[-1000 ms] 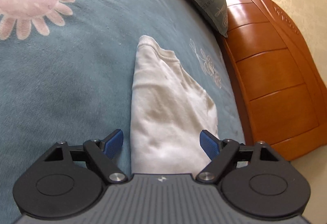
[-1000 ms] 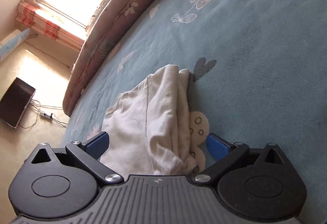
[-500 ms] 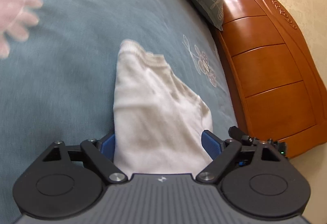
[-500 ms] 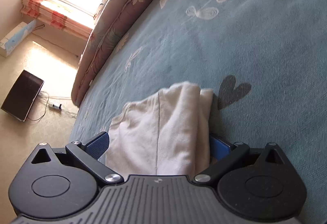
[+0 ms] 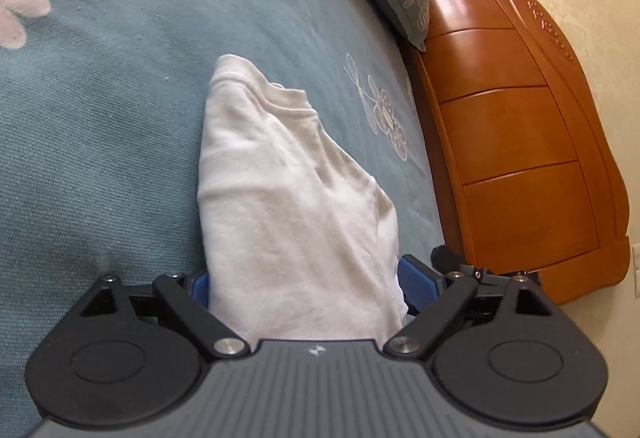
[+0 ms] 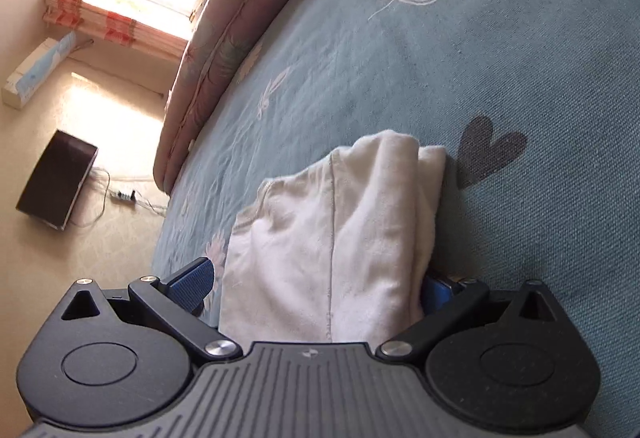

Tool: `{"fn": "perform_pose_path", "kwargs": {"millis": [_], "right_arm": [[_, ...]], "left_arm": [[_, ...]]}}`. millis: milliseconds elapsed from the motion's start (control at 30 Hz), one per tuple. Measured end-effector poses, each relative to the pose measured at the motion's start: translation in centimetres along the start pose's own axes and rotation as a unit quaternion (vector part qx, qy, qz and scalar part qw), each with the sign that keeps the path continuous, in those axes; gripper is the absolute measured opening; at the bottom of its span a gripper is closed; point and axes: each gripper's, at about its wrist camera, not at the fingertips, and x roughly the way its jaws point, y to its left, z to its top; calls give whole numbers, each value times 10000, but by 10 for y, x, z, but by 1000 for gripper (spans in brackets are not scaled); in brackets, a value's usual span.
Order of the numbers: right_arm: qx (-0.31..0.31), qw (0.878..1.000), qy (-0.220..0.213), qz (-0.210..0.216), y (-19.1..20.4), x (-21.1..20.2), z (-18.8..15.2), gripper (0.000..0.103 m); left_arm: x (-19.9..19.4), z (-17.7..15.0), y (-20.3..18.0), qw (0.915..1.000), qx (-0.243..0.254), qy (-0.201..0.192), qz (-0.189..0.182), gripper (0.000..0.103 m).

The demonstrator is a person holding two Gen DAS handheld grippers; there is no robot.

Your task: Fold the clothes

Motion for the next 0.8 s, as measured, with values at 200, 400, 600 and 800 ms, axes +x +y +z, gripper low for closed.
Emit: {"fn": "perform_pose_path", "kwargs": {"millis": [200,400,600,800], "right_arm": [[-53,9988,456,170,-2,-21,-27,103],[57,9993,243,295,-1,-2,-5,103],[-86,9982,381,458,1,-11,-17,103],[89,9988,91,468,0,1,-8,103]], "left_arm": [[-15,-18,9,9996,-10,1,-281,89],[5,-1,-1,9999,-15,-43,-165,90],[-7,-15,2,9995,72,-76,-292,91],[-1,-12,-5,9999,-28,-122,-102,94]]}}
